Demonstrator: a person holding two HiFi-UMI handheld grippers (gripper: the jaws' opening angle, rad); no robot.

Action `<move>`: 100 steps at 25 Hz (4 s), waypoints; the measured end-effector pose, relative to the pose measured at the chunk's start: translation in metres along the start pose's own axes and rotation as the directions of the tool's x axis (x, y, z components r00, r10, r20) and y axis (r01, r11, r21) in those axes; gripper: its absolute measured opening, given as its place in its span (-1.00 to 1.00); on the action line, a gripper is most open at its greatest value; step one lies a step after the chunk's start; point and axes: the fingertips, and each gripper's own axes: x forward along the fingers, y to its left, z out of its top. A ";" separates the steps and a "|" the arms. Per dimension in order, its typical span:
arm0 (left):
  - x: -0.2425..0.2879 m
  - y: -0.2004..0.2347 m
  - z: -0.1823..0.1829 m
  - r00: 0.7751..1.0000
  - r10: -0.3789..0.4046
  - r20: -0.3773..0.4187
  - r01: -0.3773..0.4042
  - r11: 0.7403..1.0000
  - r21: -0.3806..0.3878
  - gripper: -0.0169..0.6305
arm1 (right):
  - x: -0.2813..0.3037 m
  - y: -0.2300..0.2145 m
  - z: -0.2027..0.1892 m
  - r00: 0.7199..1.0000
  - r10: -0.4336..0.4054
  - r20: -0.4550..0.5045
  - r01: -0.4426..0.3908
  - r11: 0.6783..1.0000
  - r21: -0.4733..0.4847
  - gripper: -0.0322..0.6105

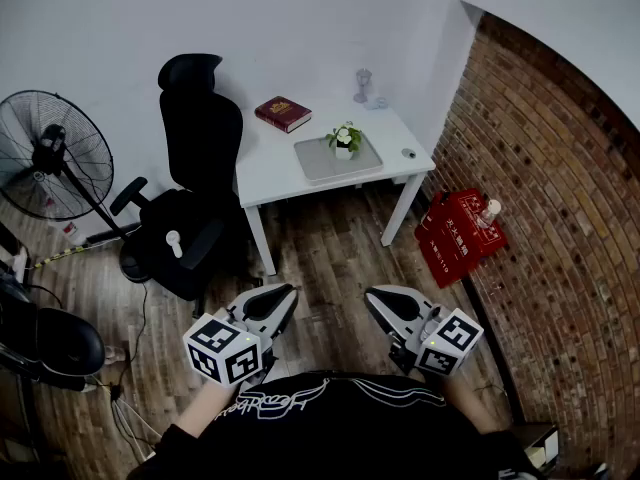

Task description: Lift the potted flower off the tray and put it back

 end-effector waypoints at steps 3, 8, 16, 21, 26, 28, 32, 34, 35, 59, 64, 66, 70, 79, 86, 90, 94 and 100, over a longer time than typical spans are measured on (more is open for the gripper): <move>0.005 -0.006 -0.002 1.000 0.000 -0.009 0.000 1.000 0.002 -0.79 | -0.007 -0.003 -0.001 1.000 -0.005 0.001 0.005 1.000 0.002 -0.89; 0.016 -0.017 -0.006 1.000 0.005 -0.021 -0.005 1.000 0.005 -0.79 | -0.021 -0.016 -0.004 1.000 -0.028 -0.002 0.028 0.999 0.023 -0.89; 0.044 -0.034 -0.009 0.999 0.025 -0.042 -0.025 1.000 0.006 -0.79 | -0.050 -0.049 0.002 0.996 -0.081 0.034 0.081 0.996 0.023 -0.77; 0.062 -0.045 -0.013 0.998 0.043 -0.044 -0.043 0.999 0.005 -0.79 | -0.066 -0.068 0.002 0.995 -0.088 0.036 0.088 0.996 0.011 -0.39; 0.079 -0.056 -0.028 0.996 0.067 -0.057 -0.068 0.998 -0.012 -0.79 | -0.080 -0.088 -0.008 0.995 -0.103 0.017 0.104 0.995 -0.009 -0.01; 0.083 -0.057 -0.036 0.995 0.079 -0.066 -0.081 0.996 -0.022 -0.79 | -0.085 -0.093 -0.014 0.994 -0.108 0.011 0.109 0.994 -0.018 0.05; 0.094 -0.057 -0.047 0.991 0.094 -0.098 -0.097 0.995 -0.028 -0.79 | -0.094 -0.107 -0.028 0.993 -0.121 -0.007 0.121 0.992 -0.016 0.19; 0.100 -0.056 -0.049 0.989 0.097 -0.110 -0.100 0.995 -0.023 -0.79 | -0.101 -0.117 -0.034 0.989 -0.146 -0.021 0.146 0.989 -0.007 0.23; 0.103 -0.054 -0.047 0.989 0.097 -0.110 -0.100 0.995 -0.022 -0.79 | -0.102 -0.122 -0.036 0.987 -0.158 -0.022 0.158 0.987 -0.005 0.23; 0.203 0.161 0.051 0.991 -0.048 -0.128 0.048 0.999 -0.005 -0.79 | 0.090 -0.264 -0.009 0.939 -0.332 -0.093 0.329 0.943 -0.044 0.28; 0.225 0.228 0.070 0.989 -0.063 -0.136 0.064 0.998 0.004 -0.79 | 0.148 -0.304 -0.011 0.920 -0.372 -0.122 0.366 0.928 -0.064 0.28; 0.234 0.252 0.074 0.988 -0.073 -0.139 0.074 0.997 -0.002 -0.79 | 0.167 -0.321 -0.011 0.912 -0.393 -0.122 0.388 0.920 -0.057 0.28; 0.249 0.294 0.079 0.984 -0.089 -0.153 0.086 0.996 -0.024 -0.79 | 0.202 -0.356 -0.013 0.897 -0.425 -0.121 0.424 0.905 -0.040 0.28; 0.280 0.346 0.077 0.983 -0.070 -0.172 0.059 0.996 -0.069 -0.79 | 0.246 -0.423 -0.042 0.841 -0.499 -0.210 0.510 0.860 -0.004 0.28; 0.296 0.378 0.081 0.980 -0.020 -0.196 0.000 0.995 -0.102 -0.79 | 0.270 -0.489 -0.071 0.787 -0.536 -0.307 0.565 0.825 0.008 0.29; 0.300 0.394 0.087 0.980 0.016 -0.197 -0.039 0.993 -0.115 -0.79 | 0.281 -0.520 -0.092 0.747 -0.557 -0.364 0.604 0.797 0.021 0.32; 0.305 0.408 0.092 0.980 0.040 -0.195 -0.067 0.989 -0.134 -0.79 | 0.290 -0.544 -0.103 0.719 -0.568 -0.401 0.628 0.778 0.025 0.33; 0.306 0.427 0.095 0.979 0.078 -0.188 -0.107 0.983 -0.151 -0.79 | 0.302 -0.564 -0.109 0.707 -0.563 -0.428 0.628 0.778 0.012 0.34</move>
